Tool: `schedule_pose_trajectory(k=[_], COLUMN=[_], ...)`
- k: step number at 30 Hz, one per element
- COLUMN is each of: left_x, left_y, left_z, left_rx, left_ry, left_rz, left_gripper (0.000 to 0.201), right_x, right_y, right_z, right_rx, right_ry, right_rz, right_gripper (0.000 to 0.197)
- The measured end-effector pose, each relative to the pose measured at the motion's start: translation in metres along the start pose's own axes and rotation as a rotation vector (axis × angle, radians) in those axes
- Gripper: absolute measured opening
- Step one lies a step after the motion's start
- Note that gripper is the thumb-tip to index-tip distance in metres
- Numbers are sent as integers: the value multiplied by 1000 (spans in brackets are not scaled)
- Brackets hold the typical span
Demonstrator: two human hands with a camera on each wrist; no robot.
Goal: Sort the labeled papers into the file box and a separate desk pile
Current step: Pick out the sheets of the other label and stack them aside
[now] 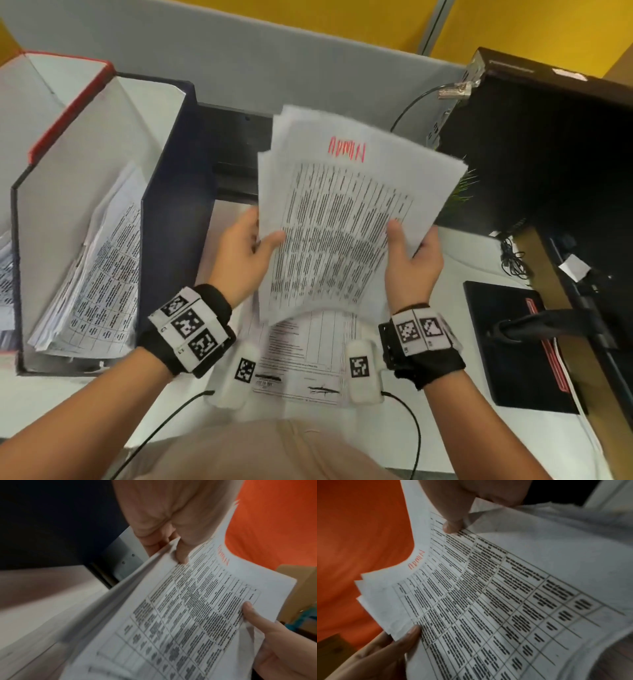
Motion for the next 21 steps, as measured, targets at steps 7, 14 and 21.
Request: schedule_pose_trajectory(k=[7, 14, 21], left_x=[14, 22, 55], left_y=[-22, -17, -25], left_z=[0, -1, 1], left_rx=[-53, -101, -94], left_ry=[-12, -102, 54], left_rz=[-121, -111, -313], left_gripper=[27, 22, 31], right_x=[-16, -31, -55], right_y=[-21, -21, -36], right_z=[13, 13, 27], right_rx=[143, 148, 238], right_ry=[49, 52, -74], right_rz=[86, 116, 188], right_gripper=[46, 33, 32])
Point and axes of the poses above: each hand's wrist, its own y-axis towards the middle knuckle, its own z-axis out of the palm, x = y × z, the point moved 8 cm from there along y, towards the middle knuckle, and after that the axes turned 6 degrees about -y, right-handed, at the moved point
